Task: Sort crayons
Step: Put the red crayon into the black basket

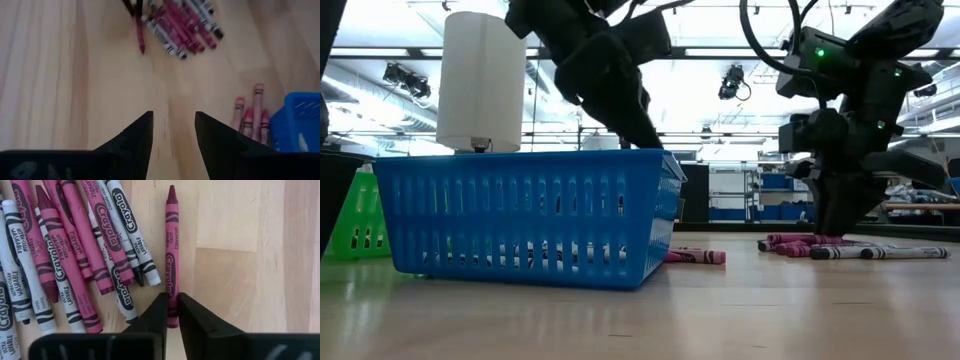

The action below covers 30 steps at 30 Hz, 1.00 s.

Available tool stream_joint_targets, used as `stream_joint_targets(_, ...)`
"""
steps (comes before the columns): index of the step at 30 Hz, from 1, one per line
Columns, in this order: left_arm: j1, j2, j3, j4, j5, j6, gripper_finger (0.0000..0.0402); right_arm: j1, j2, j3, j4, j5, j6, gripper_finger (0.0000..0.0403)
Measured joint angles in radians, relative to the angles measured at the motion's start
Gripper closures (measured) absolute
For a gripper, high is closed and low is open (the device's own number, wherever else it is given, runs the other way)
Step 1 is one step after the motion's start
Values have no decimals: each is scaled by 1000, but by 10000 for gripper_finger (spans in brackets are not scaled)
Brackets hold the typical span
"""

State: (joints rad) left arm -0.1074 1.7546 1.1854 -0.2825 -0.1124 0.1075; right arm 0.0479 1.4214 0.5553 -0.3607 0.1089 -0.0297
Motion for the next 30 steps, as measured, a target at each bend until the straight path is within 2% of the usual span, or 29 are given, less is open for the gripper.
stream_joint_targets(15, -1, -1, 0, -52, -15, -131, 243, 3, -41, 66, -10, 54, -45, 367)
stream_joint_targets(25, 0, 18, 0, 93, -69, -118, 185, 30, -94, 82, 99, 25, -41, 367)
stream_joint_targets(30, 0, 19, 0, 148, -93, -113, 173, 49, -101, 83, 186, 19, -21, 367)
